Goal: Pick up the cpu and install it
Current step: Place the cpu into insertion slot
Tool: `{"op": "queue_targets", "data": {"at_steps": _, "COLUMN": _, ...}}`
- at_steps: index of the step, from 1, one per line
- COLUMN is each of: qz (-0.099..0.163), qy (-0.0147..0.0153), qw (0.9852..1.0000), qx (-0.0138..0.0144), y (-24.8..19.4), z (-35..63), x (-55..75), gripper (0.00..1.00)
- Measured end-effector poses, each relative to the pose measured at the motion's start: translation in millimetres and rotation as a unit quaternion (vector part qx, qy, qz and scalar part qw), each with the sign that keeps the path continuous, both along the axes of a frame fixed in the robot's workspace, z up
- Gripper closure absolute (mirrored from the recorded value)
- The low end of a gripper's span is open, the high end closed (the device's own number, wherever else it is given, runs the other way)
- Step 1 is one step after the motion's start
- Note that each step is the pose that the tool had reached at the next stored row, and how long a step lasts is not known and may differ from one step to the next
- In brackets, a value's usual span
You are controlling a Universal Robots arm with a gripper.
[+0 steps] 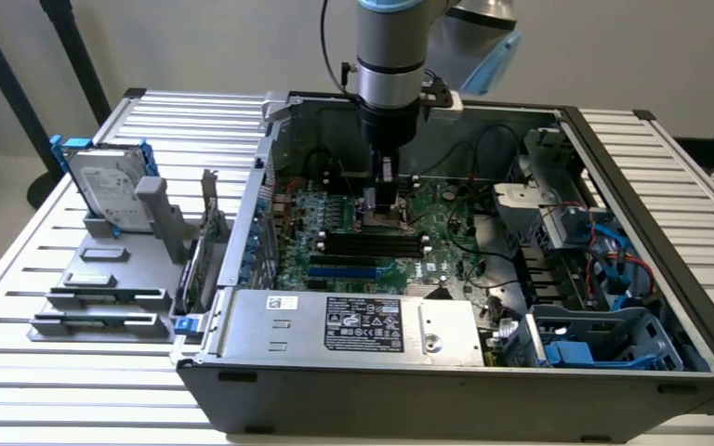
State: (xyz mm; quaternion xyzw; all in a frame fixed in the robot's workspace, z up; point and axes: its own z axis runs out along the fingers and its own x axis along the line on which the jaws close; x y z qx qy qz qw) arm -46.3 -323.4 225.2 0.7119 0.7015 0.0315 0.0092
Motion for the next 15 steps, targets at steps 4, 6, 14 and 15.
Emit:
{"op": "queue_targets", "data": {"at_steps": 4, "qz": 0.000, "qy": 0.0028, "qw": 1.0000, "qx": 0.0000, "y": -0.1, "z": -6.4, "x": 0.1, "gripper": 0.45}}
{"op": "queue_targets", "data": {"at_steps": 6, "qz": 0.000, "qy": 0.0057, "qw": 1.0000, "qx": 0.0001, "y": -0.4, "z": -8.6, "x": 0.8, "gripper": 0.45}}
{"op": "queue_targets", "data": {"at_steps": 14, "qz": 0.000, "qy": 0.0122, "qw": 0.9999, "qx": 0.0020, "y": -2.1, "z": -12.1, "x": 5.1, "gripper": 0.45}}
{"op": "queue_targets", "data": {"at_steps": 15, "qz": 0.000, "qy": 0.0123, "qw": 0.9999, "qx": 0.0020, "y": -2.1, "z": -12.1, "x": 5.1, "gripper": 0.45}}
